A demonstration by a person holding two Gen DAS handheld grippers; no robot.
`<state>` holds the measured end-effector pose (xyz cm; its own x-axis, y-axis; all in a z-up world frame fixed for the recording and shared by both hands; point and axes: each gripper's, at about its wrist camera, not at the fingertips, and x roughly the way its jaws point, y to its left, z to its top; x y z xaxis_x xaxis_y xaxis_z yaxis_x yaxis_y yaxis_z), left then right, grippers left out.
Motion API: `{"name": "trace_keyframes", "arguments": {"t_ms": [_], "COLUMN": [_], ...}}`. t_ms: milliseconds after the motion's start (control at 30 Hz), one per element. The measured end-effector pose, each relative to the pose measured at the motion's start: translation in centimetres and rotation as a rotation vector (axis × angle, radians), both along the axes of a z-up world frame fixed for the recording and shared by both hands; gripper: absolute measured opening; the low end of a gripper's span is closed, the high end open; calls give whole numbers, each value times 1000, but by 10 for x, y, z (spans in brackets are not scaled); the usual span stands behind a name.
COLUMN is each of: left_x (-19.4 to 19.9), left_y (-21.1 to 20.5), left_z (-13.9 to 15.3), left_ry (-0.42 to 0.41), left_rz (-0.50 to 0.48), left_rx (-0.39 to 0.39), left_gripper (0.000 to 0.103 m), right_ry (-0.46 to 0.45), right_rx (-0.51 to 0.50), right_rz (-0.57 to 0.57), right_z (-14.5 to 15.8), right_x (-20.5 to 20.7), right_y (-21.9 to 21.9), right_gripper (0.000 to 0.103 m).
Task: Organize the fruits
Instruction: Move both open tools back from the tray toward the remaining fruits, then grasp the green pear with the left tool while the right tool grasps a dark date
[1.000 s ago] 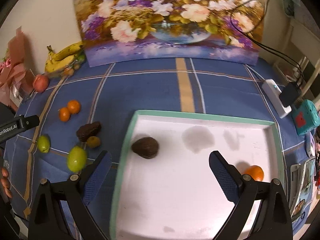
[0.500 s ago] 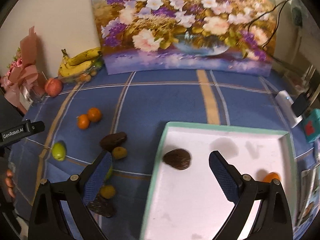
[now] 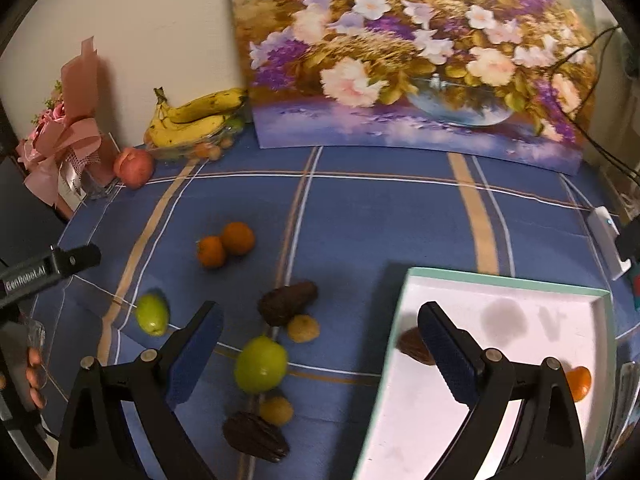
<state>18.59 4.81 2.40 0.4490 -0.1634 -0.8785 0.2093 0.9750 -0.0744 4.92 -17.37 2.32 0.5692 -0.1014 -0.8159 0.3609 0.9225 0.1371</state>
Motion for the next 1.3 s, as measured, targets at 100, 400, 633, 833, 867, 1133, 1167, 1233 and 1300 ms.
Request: {"name": "trace_keyframes", "arguments": {"t_ms": [100,400,633,833,867,1133,1167,1233,1300], "left_x": [1,4,7,9,10,17,18,14,13], "left_y": [-6,-28,-37,-44,-44,-48,-49,-47,-47], "left_z": [-10,-57,-79,-84,-84,-85,-85,-83,-82], "left_ry": [31,169,237,244,244,229,227,223,219], "left_rz": [-25,-68,-79,-87,-88,-86,-85,-82,-82], "left_rx": [-5,-23,-42,-14,-15,-17,-16,-15,-17], "left_gripper": [103,98,78,46,45,45,45,45,45], "right_ry": [14,85,153,165,165,162,160,156,151], "right_rx": [0,34,56,49,49,37,36,48,55], "right_rz": [28,82,112,120,123,139,140,138,131], "right_z": [-3,-31,-64,-76,-77,-79,-80,-81,-81], "right_x": [11,35,52,60,61,65,65,65,64], "right_y": [5,7,8,7,8,14,14,13,12], "right_gripper": [97,74,72,69,65,55,55,55,46]}}
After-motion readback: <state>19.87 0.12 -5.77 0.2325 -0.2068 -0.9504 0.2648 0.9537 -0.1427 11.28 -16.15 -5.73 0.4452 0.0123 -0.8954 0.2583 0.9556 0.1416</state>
